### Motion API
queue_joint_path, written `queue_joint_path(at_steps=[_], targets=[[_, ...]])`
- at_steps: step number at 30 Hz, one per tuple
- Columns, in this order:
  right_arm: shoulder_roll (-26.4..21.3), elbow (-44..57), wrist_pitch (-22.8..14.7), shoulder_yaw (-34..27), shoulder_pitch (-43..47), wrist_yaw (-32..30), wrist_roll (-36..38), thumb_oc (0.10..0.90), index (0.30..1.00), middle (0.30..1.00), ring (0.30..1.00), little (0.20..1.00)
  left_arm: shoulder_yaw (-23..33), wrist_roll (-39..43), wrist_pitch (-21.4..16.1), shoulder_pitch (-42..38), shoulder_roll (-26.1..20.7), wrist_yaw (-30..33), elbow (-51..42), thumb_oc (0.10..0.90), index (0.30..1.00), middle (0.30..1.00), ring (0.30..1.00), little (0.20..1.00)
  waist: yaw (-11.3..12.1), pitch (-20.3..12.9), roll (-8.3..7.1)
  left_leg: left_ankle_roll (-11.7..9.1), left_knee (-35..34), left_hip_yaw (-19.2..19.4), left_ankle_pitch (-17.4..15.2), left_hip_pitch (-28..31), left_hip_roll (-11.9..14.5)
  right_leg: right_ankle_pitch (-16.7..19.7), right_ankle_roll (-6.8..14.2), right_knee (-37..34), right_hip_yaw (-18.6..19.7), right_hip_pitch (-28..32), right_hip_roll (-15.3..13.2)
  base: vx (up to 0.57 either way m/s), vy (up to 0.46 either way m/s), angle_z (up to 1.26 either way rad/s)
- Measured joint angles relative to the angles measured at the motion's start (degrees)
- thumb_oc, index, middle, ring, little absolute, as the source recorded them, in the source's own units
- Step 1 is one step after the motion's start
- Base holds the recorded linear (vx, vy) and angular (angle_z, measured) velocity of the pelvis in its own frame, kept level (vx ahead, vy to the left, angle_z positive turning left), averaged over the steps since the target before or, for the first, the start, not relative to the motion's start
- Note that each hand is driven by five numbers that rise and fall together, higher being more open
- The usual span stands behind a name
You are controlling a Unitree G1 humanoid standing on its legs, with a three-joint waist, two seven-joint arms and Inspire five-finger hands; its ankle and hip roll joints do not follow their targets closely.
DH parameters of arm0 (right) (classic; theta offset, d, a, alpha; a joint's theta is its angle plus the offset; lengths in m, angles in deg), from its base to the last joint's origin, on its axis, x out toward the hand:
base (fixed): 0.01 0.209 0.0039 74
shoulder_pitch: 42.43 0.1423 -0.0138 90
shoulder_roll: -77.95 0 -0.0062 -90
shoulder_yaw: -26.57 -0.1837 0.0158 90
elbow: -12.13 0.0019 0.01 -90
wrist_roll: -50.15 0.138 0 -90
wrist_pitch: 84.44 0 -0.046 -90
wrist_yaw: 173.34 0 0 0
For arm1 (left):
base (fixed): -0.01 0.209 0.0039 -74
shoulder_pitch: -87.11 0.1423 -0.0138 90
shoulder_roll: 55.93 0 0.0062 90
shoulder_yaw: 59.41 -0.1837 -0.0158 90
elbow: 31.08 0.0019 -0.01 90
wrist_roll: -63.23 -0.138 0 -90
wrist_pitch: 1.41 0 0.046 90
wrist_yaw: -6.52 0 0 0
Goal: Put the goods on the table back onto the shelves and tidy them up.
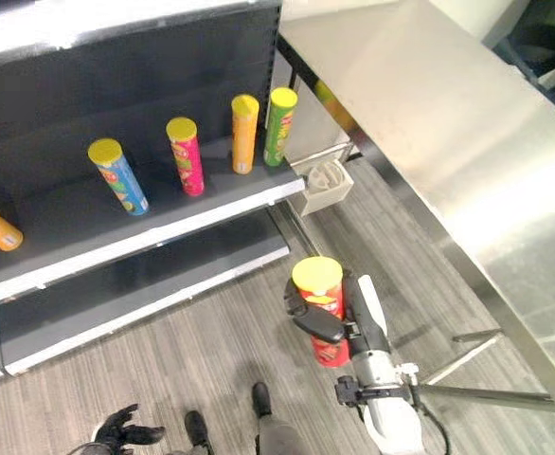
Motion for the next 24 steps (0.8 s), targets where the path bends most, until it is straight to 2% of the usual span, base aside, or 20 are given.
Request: queue_joint_path(at_steps=[3, 6, 7, 8, 9, 10, 11, 12, 13, 14, 15, 16, 17, 18, 19, 20, 21, 22, 24], targets=[[-0.1, -0.3, -0.1, -0.7, -0.1, 0.0, -0.1, 0.400, 0.300, 0.300, 0.300, 0.300, -0.4, 0.0, -0.1, -0.1, 0.6, -0.9, -2.4, 0.800, 0.900, 0.900, 0.900, 0.900, -1.2, -1.2, 0.92, -0.8, 0.1, -1.3, 0.2, -0.1, 0.4, -0.8, -1.0, -1.5, -1.2, 1.4, 0.3, 0.14, -0.059, 0.22], [-0.2, -0.7, 0.0, -0.9, 0.0, 0.0, -0.1, 0.400, 0.300, 0.300, 0.300, 0.300, -0.6, 0.5, -0.3, -1.0, 0.9, -0.9, -3.5, 0.800, 0.900, 0.900, 0.900, 0.900, -0.9, -1.4, 1.20, -2.6, 4.6, -1.5, -0.6, -1.6, 1.3, -0.1, -2.1, -2.6, -1.5, 2.8, 0.9, 0.10, -0.084, 0.14], [-0.1, -0.7, 0.0, -0.9, 0.0, 0.0, -0.1, 0.400, 0.300, 0.300, 0.300, 0.300, 0.0, 1.1, -0.4, -1.2, 0.8, -0.9, -3.4, 0.800, 0.900, 0.900, 0.900, 0.900, -1.0, -1.3, 0.99, -3.8, 7.9, -1.6, -1.4, -3.1, 2.0, -0.8, -2.3, -2.6, -1.5, 2.8, 0.7, 0.10, -0.097, 0.08], [-0.3, -0.7, 0.0, -1.0, -0.3, 0.1, -0.1, 0.400, 0.300, 0.300, 0.300, 0.300, 0.2, 1.6, -0.4, -1.6, 0.9, -0.7, -3.3, 0.800, 0.900, 0.900, 0.900, 0.900, -0.9, -1.1, 0.48, -4.4, 11.0, -1.3, -1.9, -4.6, 2.1, 0.1, -3.7, -2.6, -1.5, 2.8, 0.3, 0.11, -0.072, 0.06], [-0.9, -0.7, 0.0, -1.0, -0.4, 0.1, -0.1, 0.400, 0.300, 0.300, 0.300, 0.300, 0.2, 1.9, -0.2, -1.2, 0.9, -0.7, -2.9, 0.800, 0.900, 0.900, 0.900, 0.900, -0.7, -1.2, 0.77, -4.6, 12.6, -1.1, -1.8, -5.2, 2.6, -0.1, -3.8, -2.5, -1.6, 2.9, 0.6, 0.18, -0.070, 0.20], [-0.7, -0.7, 0.0, -1.4, -0.9, 0.0, -0.1, 0.400, 0.300, 0.300, 0.300, 0.300, 1.1, 3.4, -0.3, -2.2, 1.1, -0.9, -1.4, 0.800, 0.900, 0.900, 0.900, 0.900, -0.7, -0.5, 0.34, -6.2, 19.3, -1.8, -2.7, -8.4, 3.9, -1.1, -4.7, -2.6, -2.2, 3.6, 0.1, 0.11, -0.010, 0.31], [-0.8, -0.7, 0.1, -1.7, -1.5, 0.0, -0.1, 0.400, 0.300, 0.300, 0.300, 0.300, 1.9, 4.2, -0.1, -3.3, 1.3, -0.7, -0.1, 0.800, 0.900, 0.900, 0.900, 0.900, -0.8, 0.3, -0.66, -6.8, 26.0, -1.1, -3.2, -12.1, 5.0, -1.1, -5.6, -3.1, -2.8, 4.4, -0.5, 0.29, 0.092, 0.35], [-1.1, -0.7, 0.0, -1.6, -2.1, 0.1, -0.1, 0.400, 0.300, 0.300, 0.300, 0.300, 2.3, 4.6, -0.1, -3.5, 1.4, -0.6, 0.4, 0.800, 0.900, 0.900, 0.900, 0.900, -0.5, 0.6, -1.03, -6.6, 29.4, 0.6, -3.4, -14.3, 6.7, -0.9, -6.0, -3.8, -3.1, 4.9, -0.5, 0.31, 0.139, 0.15], [-1.1, -0.6, 0.1, -1.7, -2.4, 0.1, -0.1, 0.400, 0.300, 0.300, 0.300, 0.300, 2.3, 4.8, 0.0, -3.1, 1.4, -0.8, 0.5, 0.800, 0.900, 0.900, 0.900, 0.900, -0.4, 0.5, -0.72, -6.5, 30.4, 1.8, -3.5, -14.9, 7.6, -0.6, -6.4, -3.9, -3.8, 4.8, -0.3, 0.40, 0.197, 0.13], [-0.7, -1.1, 0.1, -1.9, -2.9, 0.0, -0.6, 0.400, 0.300, 0.300, 0.300, 0.300, 2.4, 5.3, -0.2, -2.3, 1.5, -0.7, 1.3, 0.800, 0.900, 0.900, 0.900, 0.900, -0.8, 0.8, -0.31, -5.8, 24.2, 1.8, -4.6, -15.9, 10.3, -1.9, -6.0, -4.5, -3.7, 6.1, 0.1, 0.23, 0.207, 0.07], [-0.8, -1.0, 0.2, -2.2, -3.1, 0.0, -0.7, 0.400, 0.300, 0.300, 0.300, 0.300, 2.5, 5.6, -0.1, -1.7, 1.6, -0.7, 1.5, 0.800, 0.900, 0.900, 0.900, 0.900, -0.8, 0.9, -0.03, -6.0, 19.9, 1.4, -4.1, -15.4, 10.5, -1.9, -6.4, -4.5, -3.7, 6.4, -0.1, 0.15, 0.154, -0.06], [-0.9, -1.1, 0.3, -2.3, -3.0, 0.0, -0.8, 0.400, 0.300, 0.300, 0.300, 0.300, 2.6, 5.7, -0.1, -1.1, 1.9, -0.5, 1.4, 0.800, 0.900, 0.900, 0.900, 0.900, -0.5, 0.9, 0.26, -7.2, 16.8, 0.0, -3.3, -15.8, 11.0, -1.9, -5.6, -4.4, -2.9, 6.5, -0.3, 0.16, 0.167, -0.21], [-0.6, -1.2, 0.3, -2.3, -2.9, -0.1, -0.8, 0.400, 0.300, 0.300, 0.300, 0.300, 3.2, 6.6, -0.3, -0.7, 2.3, -0.5, 1.4, 0.800, 0.900, 0.900, 0.900, 0.900, -0.5, 0.6, 0.72, -8.9, 12.0, -3.5, -1.6, -16.3, 11.1, -2.3, -3.8, -4.5, -2.4, 6.0, -0.3, 0.20, 0.135, -0.28], [-0.3, -1.1, 0.4, -2.5, -2.7, -0.1, -0.8, 0.400, 0.300, 0.300, 0.300, 0.300, 4.2, 6.8, -0.4, -0.6, 2.5, -0.4, 1.4, 0.800, 0.900, 0.900, 0.900, 0.900, -0.3, 0.5, 0.90, -9.5, 7.9, -4.5, -0.3, -16.1, 11.2, -2.1, -4.5, -4.4, -2.6, 5.6, -0.2, 0.29, 0.200, -0.23], [-0.4, -1.4, 0.5, -2.6, -2.6, -0.1, -0.7, 0.400, 0.300, 0.300, 0.300, 0.300, 5.1, 7.8, -0.5, -0.9, 2.6, -0.1, 1.3, 0.800, 0.900, 0.900, 0.900, 0.900, 0.0, 0.7, 1.09, -9.7, 4.6, -6.3, 0.8, -17.2, 12.7, -2.6, -3.4, -4.5, -1.1, 5.5, -0.1, 0.29, 0.203, -0.52], [-0.2, -1.9, 0.7, -2.6, -2.6, -0.1, -0.7, 0.400, 0.300, 0.300, 0.300, 0.300, 6.5, 9.4, -0.5, -1.2, 2.8, 0.5, 1.5, 0.800, 0.900, 0.900, 0.900, 0.900, 1.5, 0.8, 1.01, -10.6, -0.5, -9.9, 2.0, -17.3, 13.9, -3.2, -2.6, -4.4, 0.8, 5.5, -0.2, 0.36, 0.233, -0.64], [-0.2, -2.1, 0.7, -2.8, -2.6, -0.2, -0.8, 0.400, 0.300, 0.300, 0.300, 0.300, 6.9, 9.9, -0.7, -1.4, 2.7, 0.9, 1.5, 0.800, 0.900, 0.900, 0.900, 0.900, 2.3, 0.8, 1.02, -10.6, -0.4, -10.1, 2.6, -18.1, 14.5, -3.5, -2.1, -4.4, 1.7, 5.7, -0.6, 0.38, 0.254, -0.78], [-0.5, -2.3, 0.9, -2.9, -2.6, -0.2, -0.7, 0.400, 0.300, 0.300, 0.300, 0.300, 6.9, 10.2, -0.9, -1.4, 2.8, 1.0, 1.4, 0.800, 0.900, 0.900, 0.900, 0.900, 2.6, 0.7, 1.34, -10.4, -0.2, -8.8, 3.7, -17.8, 14.5, -3.8, -1.7, -4.5, 2.1, 6.2, -1.6, 0.37, 0.288, -0.48], [-1.0, -2.3, 1.0, -3.0, -3.1, -0.2, -0.8, 0.400, 0.300, 0.300, 0.300, 0.300, 6.8, 10.1, -0.9, -0.8, 3.2, 0.9, 1.6, 0.800, 0.900, 0.900, 0.900, 0.900, 2.0, 0.8, 1.30, -9.6, -0.4, -4.7, 4.3, -16.9, 13.2, -5.5, 0.3, -4.5, 2.3, 8.5, -4.0, 0.30, 0.326, -0.39]])
